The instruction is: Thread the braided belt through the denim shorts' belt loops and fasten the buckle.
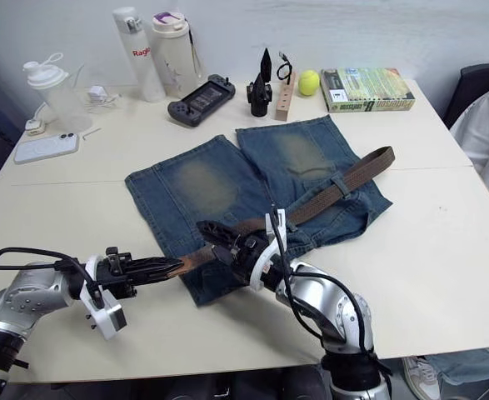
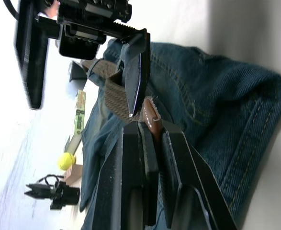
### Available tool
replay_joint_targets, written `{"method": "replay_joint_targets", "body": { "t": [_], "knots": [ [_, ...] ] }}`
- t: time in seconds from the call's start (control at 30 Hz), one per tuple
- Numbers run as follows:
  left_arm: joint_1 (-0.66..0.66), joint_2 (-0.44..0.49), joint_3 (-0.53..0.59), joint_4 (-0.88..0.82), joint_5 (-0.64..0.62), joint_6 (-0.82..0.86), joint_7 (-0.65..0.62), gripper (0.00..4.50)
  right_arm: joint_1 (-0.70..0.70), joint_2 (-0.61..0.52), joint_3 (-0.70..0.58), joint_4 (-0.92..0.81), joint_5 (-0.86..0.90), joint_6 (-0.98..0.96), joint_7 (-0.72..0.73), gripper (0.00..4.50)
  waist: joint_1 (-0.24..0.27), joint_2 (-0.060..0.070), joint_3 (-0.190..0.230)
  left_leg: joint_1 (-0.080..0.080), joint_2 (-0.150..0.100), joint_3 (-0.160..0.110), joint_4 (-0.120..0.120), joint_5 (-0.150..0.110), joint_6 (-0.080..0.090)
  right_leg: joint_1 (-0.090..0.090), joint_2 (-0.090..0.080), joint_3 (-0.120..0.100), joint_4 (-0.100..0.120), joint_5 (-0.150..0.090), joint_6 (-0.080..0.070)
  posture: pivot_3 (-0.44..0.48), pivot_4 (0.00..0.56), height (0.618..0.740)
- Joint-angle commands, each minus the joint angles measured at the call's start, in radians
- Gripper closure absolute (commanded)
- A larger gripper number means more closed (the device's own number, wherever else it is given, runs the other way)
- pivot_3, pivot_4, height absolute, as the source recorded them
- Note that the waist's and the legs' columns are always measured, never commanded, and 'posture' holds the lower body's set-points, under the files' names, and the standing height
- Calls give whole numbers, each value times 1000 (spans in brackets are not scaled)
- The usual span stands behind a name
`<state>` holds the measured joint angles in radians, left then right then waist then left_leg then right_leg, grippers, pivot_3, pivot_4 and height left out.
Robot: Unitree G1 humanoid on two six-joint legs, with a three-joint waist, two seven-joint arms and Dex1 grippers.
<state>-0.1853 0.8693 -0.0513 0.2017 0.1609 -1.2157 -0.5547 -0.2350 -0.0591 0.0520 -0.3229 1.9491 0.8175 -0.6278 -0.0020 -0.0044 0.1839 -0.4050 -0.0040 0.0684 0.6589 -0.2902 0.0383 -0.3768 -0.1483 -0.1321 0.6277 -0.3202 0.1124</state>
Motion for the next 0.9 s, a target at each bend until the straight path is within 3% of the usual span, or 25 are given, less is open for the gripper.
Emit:
{"method": "replay_joint_targets", "body": {
  "t": [0.03,0.27,0.87,0.9],
  "knots": [
    [-5,8,21,-30,4,4,21,4500,28,10,-47,-32,23,49,-8,49,-3,0,0,0,0,0,0,0,0,0,0,0,0,0,0,0,150,720],
    [-18,14,41,8,33,2,40,4500,76,18,-68,-122,23,75,19,49,-3,0,0,0,1,1,-2,0,0,-1,0,0,0,0,0,0,150,720],
    [5,49,-4,-113,-59,65,13,4500,0,76,-71,43,23,88,-29,49,-8,1,0,0,1,1,-2,0,0,-1,0,0,0,0,0,0,150,720],
    [9,49,-4,-120,-54,66,13,4500,-3,79,-71,44,23,88,-29,286,-8,1,0,0,1,1,-2,0,0,-1,0,0,0,0,0,0,150,720]
  ]
}}
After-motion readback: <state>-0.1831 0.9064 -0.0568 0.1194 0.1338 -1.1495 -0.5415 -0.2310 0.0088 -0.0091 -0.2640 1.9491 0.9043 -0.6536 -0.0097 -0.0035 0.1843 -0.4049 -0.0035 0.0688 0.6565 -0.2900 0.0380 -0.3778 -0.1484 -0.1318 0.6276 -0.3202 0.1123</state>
